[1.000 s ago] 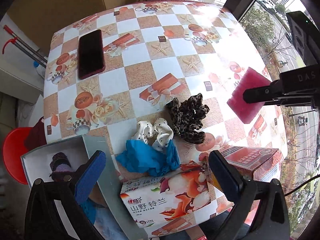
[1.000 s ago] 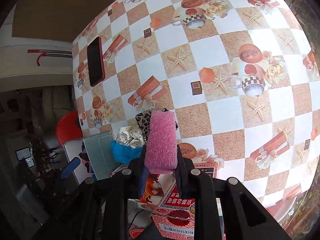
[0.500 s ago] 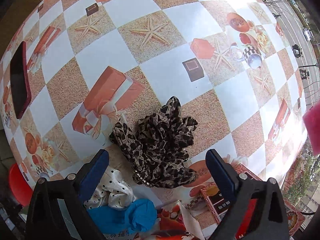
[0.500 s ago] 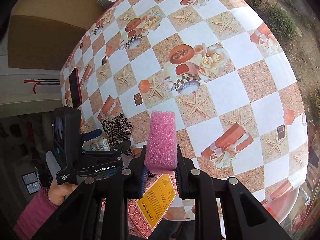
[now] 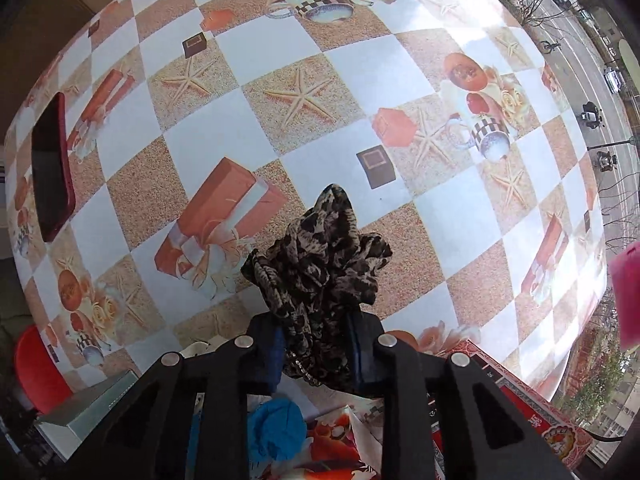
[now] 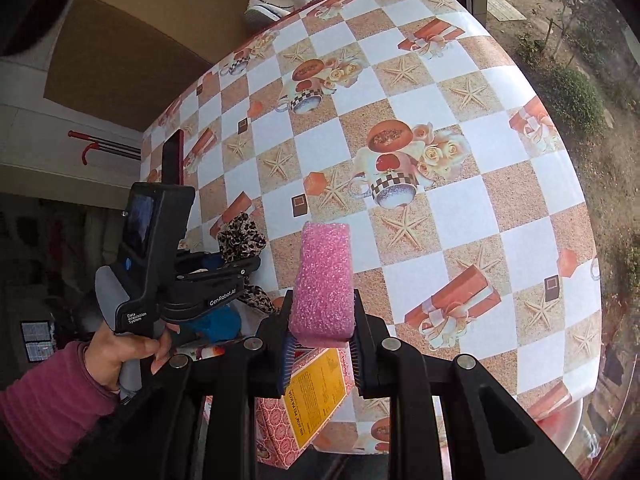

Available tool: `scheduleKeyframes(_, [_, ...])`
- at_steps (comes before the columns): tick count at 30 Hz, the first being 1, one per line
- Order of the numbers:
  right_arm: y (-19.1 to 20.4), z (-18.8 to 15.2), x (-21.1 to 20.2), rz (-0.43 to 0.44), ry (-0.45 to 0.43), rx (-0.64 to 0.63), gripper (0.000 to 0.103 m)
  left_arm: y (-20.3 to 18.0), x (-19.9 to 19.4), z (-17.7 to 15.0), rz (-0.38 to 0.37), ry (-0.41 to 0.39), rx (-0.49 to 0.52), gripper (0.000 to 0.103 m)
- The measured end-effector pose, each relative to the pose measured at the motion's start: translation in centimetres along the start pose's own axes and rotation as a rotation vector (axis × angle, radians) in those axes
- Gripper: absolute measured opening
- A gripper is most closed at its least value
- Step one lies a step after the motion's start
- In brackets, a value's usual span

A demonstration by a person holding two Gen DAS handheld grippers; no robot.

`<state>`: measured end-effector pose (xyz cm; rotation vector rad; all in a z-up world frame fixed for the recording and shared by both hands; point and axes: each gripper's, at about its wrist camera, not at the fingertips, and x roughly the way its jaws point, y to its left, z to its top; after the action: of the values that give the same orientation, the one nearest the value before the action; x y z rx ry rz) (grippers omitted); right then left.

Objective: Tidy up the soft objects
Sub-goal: 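Carry the leopard-print cloth and pink sponge over the white box with both tools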

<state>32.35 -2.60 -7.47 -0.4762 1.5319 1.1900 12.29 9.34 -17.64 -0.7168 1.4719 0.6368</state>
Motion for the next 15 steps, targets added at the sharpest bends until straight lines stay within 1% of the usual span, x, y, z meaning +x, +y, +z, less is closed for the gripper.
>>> scheduleKeyframes(2, [0.6, -0.4, -0.5, 0.0, -0.01, -0.009, 0.025, 0.2, -2.1, -0.9, 0.0, -0.062, -0.016, 0.027])
scheduleKeyframes(8, [3.3, -2.1, -2.4, 0.018, -0.048, -0.039, 0.025, 0.3, -9.4, -5.0, -0.009, -0.244, -0.051, 0.027])
scheduleKeyframes(9, [3.9, -2.5, -2.7, 0.019, -0.056, -0.049, 0.025, 0.6, -10.4, -5.3, -0.011, -0.267, -0.057, 0.027])
scheduleKeyframes(11, [5.5, -3.3, -3.2, 0.017, -0.067, -0.075, 0.025, 0.8, -12.0, -7.0, -0.011, -0.308, -0.07, 0.027])
scheduleKeyframes(15, [9.1, -5.3, -3.3, 0.023, -0.07, -0.132, 0.025, 1.9, -13.8, -10.5, -0.009, -0.347, -0.1, 0.027])
